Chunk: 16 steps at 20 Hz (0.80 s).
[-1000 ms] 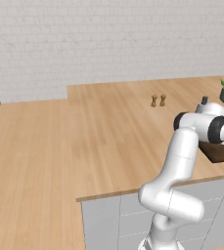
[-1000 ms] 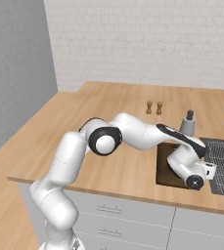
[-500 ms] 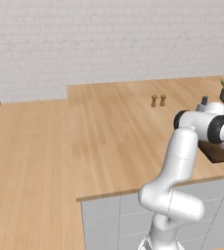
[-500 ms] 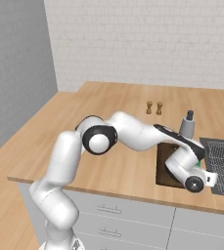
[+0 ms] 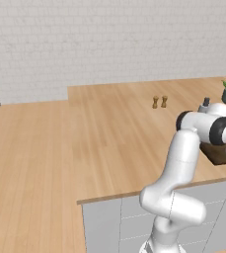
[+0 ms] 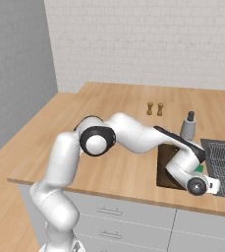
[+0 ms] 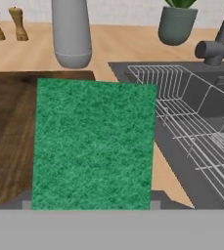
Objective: Pick up the sponge from the counter and clean the cutting board by briefly scrubbing or pressing down on the cutting board. Once finished, release the sponge.
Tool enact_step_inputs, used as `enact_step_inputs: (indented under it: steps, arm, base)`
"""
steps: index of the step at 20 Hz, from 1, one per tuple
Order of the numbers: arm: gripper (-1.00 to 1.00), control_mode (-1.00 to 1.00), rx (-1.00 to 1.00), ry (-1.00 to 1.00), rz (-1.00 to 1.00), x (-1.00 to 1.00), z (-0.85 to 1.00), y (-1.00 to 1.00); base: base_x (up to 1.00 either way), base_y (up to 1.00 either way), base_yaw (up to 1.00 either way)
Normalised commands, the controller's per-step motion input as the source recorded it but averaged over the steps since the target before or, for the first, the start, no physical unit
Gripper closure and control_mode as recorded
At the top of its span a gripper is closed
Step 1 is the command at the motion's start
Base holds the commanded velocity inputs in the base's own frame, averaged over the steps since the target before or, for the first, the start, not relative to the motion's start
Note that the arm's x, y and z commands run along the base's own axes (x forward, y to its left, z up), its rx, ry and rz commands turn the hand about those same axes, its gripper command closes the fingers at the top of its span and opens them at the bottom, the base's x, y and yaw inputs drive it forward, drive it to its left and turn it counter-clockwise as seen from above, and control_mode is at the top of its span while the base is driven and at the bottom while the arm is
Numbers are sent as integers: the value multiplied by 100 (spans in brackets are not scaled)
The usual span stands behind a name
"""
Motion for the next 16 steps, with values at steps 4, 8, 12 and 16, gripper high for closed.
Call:
enact_step_inputs:
  steps: [4,8,12,16]
  arm:
    - [100,-100,0,5,0,-89,-24,1]
    - [100,-100,-1,14,0,-13,92,6]
    - [100,-100,-7,31,2,-2,91,24]
    - [100,-100,-15,31,8,-8,31,34]
  base:
    - [0,0,0]
    - [0,0,0]
    - [0,0,0]
    - [0,0,0]
